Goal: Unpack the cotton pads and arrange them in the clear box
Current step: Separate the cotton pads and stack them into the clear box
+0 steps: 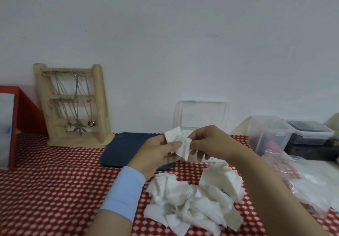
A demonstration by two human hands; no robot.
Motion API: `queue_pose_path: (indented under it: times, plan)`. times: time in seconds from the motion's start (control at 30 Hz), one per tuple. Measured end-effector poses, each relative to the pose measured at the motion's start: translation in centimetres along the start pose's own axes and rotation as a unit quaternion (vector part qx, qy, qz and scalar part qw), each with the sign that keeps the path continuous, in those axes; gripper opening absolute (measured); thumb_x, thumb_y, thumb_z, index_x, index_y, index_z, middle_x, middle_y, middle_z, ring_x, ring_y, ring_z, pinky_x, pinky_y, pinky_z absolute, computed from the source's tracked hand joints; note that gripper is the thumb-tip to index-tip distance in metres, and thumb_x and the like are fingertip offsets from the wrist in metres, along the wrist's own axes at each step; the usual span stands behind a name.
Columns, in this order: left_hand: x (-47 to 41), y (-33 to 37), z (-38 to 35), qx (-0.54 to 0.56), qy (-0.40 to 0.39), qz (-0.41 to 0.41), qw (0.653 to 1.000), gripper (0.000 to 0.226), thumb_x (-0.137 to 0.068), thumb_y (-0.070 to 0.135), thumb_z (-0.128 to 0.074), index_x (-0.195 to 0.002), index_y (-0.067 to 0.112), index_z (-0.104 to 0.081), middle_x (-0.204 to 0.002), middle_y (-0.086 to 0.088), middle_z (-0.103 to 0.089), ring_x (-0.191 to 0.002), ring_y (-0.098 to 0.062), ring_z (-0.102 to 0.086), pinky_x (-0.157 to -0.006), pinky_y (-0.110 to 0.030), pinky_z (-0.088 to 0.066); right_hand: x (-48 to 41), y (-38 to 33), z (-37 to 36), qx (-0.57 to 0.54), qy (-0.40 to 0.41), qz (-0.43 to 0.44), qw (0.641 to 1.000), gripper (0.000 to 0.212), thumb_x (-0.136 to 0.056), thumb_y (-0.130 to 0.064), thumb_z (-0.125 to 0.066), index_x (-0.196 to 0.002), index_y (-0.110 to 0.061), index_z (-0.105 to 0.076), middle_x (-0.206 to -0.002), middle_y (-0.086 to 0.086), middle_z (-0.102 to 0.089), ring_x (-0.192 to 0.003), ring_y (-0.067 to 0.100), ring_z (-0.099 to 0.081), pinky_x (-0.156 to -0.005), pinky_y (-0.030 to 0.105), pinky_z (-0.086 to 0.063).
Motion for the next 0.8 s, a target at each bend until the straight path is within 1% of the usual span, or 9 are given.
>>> queue_pose_path:
  times: [0.1,0.23,0.33,0.37,0.43,0.5,0.6,0.73,0.8]
  plan:
    - [-0.4,-0.1,0.8,0.019,0.029,-0.011,0.999,0.029,-0.095,0.002,-0.067,-0.124,0.002,-0.067,-0.113,-0.010,-0.077,-0.105,-0.024,-0.074,-0.077,-0.028,-0.061,0.1,0.6,0.0,0.027,-0.008,-0.020,0.999,0.014,-0.088,-0.009,-0.062,-0.088,-0.012,-0.076,-0.071,0.001,-0.073,-0.059,0.013,-0.064,-0.059,0.026,-0.051]
    - [-0.4,0.2,1.3,0.038,0.051,-0.021,0.998,0.030,-0.093,0.000,-0.068,-0.123,0.001,-0.067,-0.113,-0.011,-0.077,-0.102,-0.022,-0.075,-0.075,-0.027,-0.062,0.2,0.8,0.0,0.023,-0.016,-0.032,0.999,0.020,-0.092,-0.018,-0.058,-0.091,-0.019,-0.077,-0.080,-0.003,-0.076,-0.070,0.012,-0.070,-0.074,0.030,-0.056]
    - [-0.4,0.3,1.1,0.033,0.053,-0.029,0.998,0.029,-0.091,0.000,-0.070,-0.121,0.003,-0.068,-0.112,-0.010,-0.077,-0.100,-0.021,-0.075,-0.076,-0.027,-0.061,-0.2,1.2,-0.5,-0.058,-0.013,-0.059,0.996,0.032,-0.096,-0.033,-0.048,-0.098,-0.019,-0.077,-0.087,-0.001,-0.079,-0.079,0.015,-0.074,-0.090,0.041,-0.057]
    - [-0.4,0.4,1.0,0.034,0.049,-0.033,0.998,0.030,-0.091,0.001,-0.071,-0.121,0.003,-0.068,-0.112,-0.010,-0.077,-0.102,-0.022,-0.075,-0.079,-0.029,-0.060,-0.2,1.1,-0.6,-0.078,-0.013,-0.057,0.995,0.038,-0.097,-0.042,-0.048,-0.100,-0.017,-0.077,-0.089,0.002,-0.079,-0.083,0.019,-0.074,-0.090,0.041,-0.055]
    - [-0.5,0.6,0.9,0.041,0.045,-0.039,0.997,0.029,-0.091,0.003,-0.071,-0.121,0.003,-0.068,-0.112,-0.011,-0.077,-0.105,-0.025,-0.074,-0.085,-0.034,-0.060,0.2,0.3,-0.5,-0.061,-0.009,-0.023,0.998,0.043,-0.093,-0.054,-0.059,-0.100,-0.016,-0.078,-0.090,0.003,-0.079,-0.084,0.019,-0.074,-0.084,0.035,-0.054]
    - [-0.4,0.9,1.0,0.053,0.047,-0.042,0.997,0.025,-0.094,0.005,-0.069,-0.119,0.003,-0.069,-0.112,-0.011,-0.077,-0.104,-0.024,-0.075,-0.084,-0.034,-0.061,0.5,-0.2,-0.4,-0.051,-0.001,0.003,0.999,0.028,-0.088,-0.041,-0.075,-0.092,-0.014,-0.079,-0.086,0.004,-0.079,-0.078,0.017,-0.073,-0.075,0.027,-0.054]
    - [-0.2,1.1,1.5,0.053,0.057,-0.047,0.996,0.021,-0.096,0.008,-0.066,-0.116,0.004,-0.070,-0.111,-0.011,-0.078,-0.099,-0.021,-0.075,-0.075,-0.027,-0.061,0.4,0.0,-0.1,-0.063,-0.006,0.005,0.998,0.011,-0.085,-0.024,-0.080,-0.088,-0.013,-0.080,-0.084,0.005,-0.079,-0.072,0.013,-0.071,-0.072,0.025,-0.054]
    - [0.1,0.9,2.6,0.037,0.098,-0.028,0.994,0.016,-0.096,0.013,-0.068,-0.111,0.007,-0.072,-0.103,-0.012,-0.079,-0.081,-0.022,-0.075,-0.070,-0.028,-0.063,0.4,0.4,0.3,-0.092,-0.012,-0.002,0.996,0.008,-0.084,-0.017,-0.080,-0.089,-0.011,-0.079,-0.087,0.009,-0.079,-0.073,0.015,-0.072,-0.076,0.030,-0.055]
    - [0.2,0.8,2.8,0.027,0.115,-0.021,0.993,0.013,-0.097,0.015,-0.068,-0.107,0.008,-0.073,-0.102,-0.015,-0.078,-0.082,-0.026,-0.076,-0.069,-0.029,-0.064,0.3,0.4,0.5,-0.136,-0.003,-0.004,0.991,0.008,-0.086,-0.017,-0.078,-0.093,-0.012,-0.079,-0.092,0.010,-0.078,-0.077,0.016,-0.072,-0.074,0.030,-0.055]
Point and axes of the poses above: each hand's wrist, its own x-axis away from the middle knuckle, its own z-axis out of the back of the hand, y = z × x, the point moved 10 cm from there along -x, towards the middle knuckle
